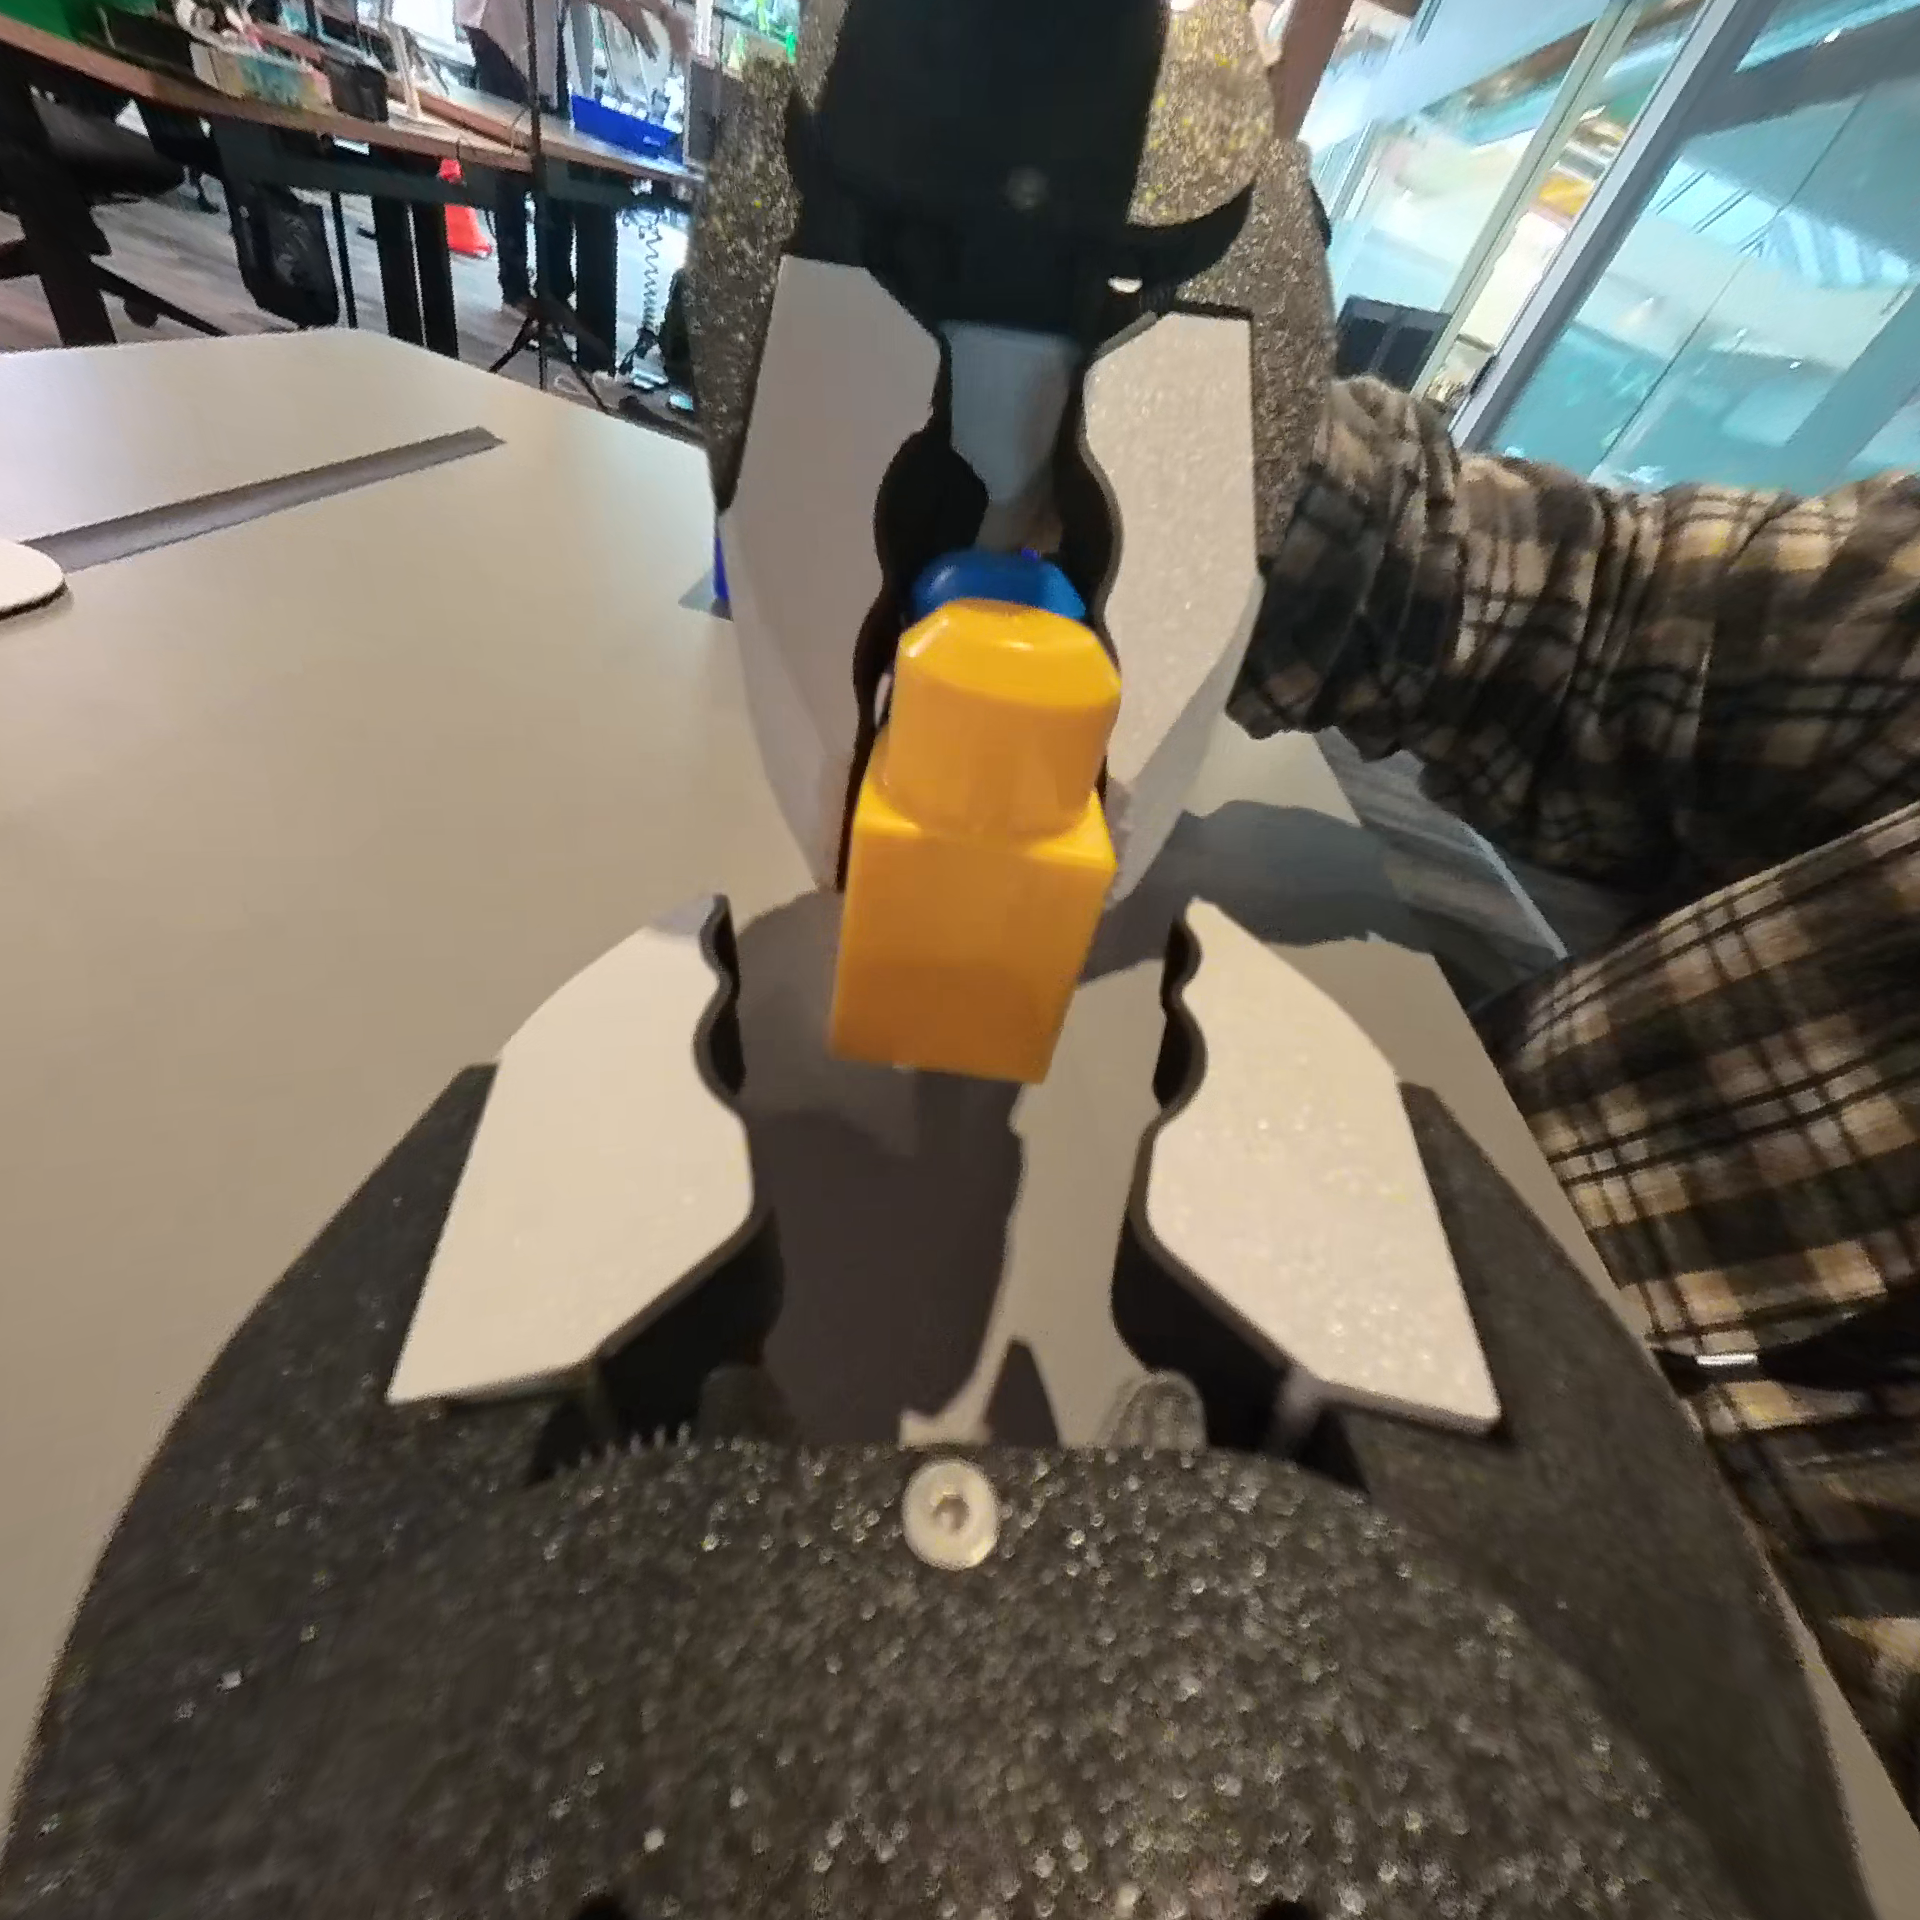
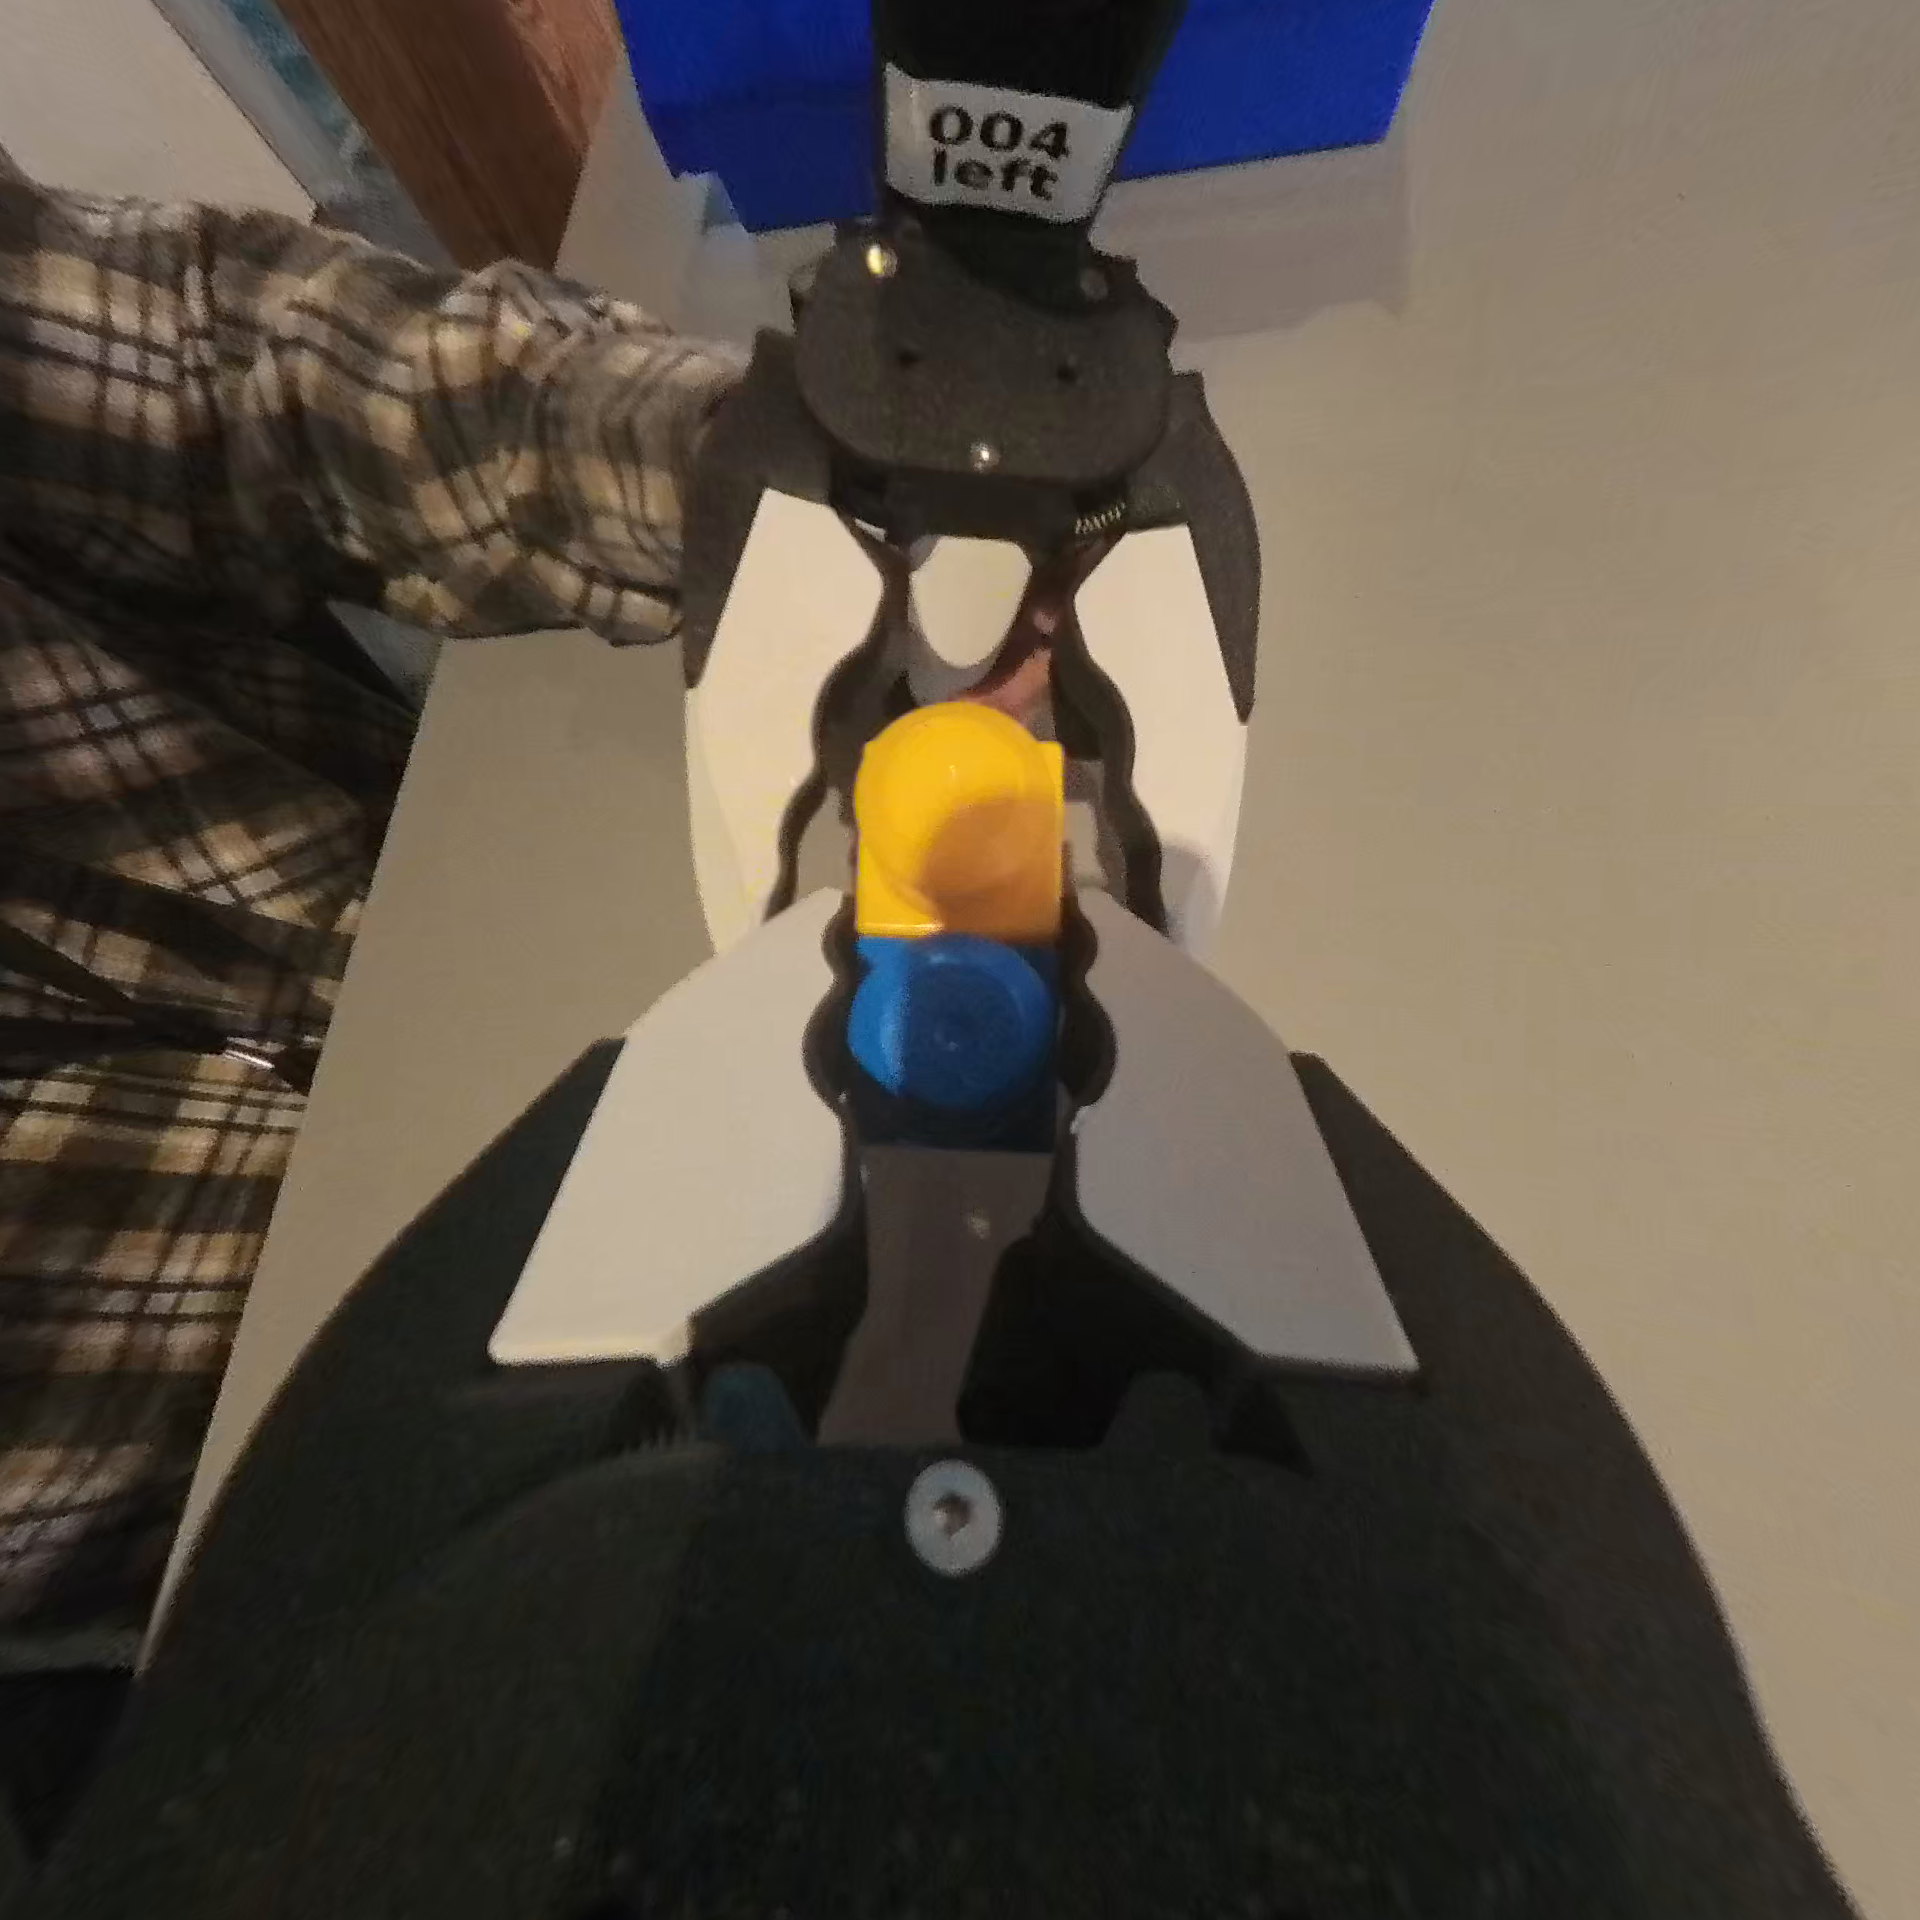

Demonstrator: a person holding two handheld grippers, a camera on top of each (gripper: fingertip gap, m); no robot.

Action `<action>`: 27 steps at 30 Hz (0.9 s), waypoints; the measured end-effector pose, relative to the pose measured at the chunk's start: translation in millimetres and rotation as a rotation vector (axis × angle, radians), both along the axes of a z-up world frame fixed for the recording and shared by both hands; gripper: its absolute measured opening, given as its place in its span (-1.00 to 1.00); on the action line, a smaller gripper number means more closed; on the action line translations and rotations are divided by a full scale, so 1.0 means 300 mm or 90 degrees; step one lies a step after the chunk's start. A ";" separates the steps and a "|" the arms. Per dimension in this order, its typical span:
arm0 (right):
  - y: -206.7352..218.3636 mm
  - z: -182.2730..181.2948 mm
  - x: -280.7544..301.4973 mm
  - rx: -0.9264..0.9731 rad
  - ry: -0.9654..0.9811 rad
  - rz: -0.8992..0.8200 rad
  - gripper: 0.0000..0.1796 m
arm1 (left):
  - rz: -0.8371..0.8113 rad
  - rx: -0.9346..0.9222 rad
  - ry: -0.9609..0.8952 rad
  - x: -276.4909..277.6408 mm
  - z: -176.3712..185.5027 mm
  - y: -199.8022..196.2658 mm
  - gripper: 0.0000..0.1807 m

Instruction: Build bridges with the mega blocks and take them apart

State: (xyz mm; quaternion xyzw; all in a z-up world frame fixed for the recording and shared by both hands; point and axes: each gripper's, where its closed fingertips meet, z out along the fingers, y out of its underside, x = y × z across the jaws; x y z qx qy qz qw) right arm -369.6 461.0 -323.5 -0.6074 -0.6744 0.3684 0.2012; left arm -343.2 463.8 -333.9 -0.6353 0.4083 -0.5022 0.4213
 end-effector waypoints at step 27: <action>-0.025 0.036 -0.056 -0.003 0.024 0.008 -0.60 | -0.002 0.065 -0.003 0.010 0.018 -0.023 -0.55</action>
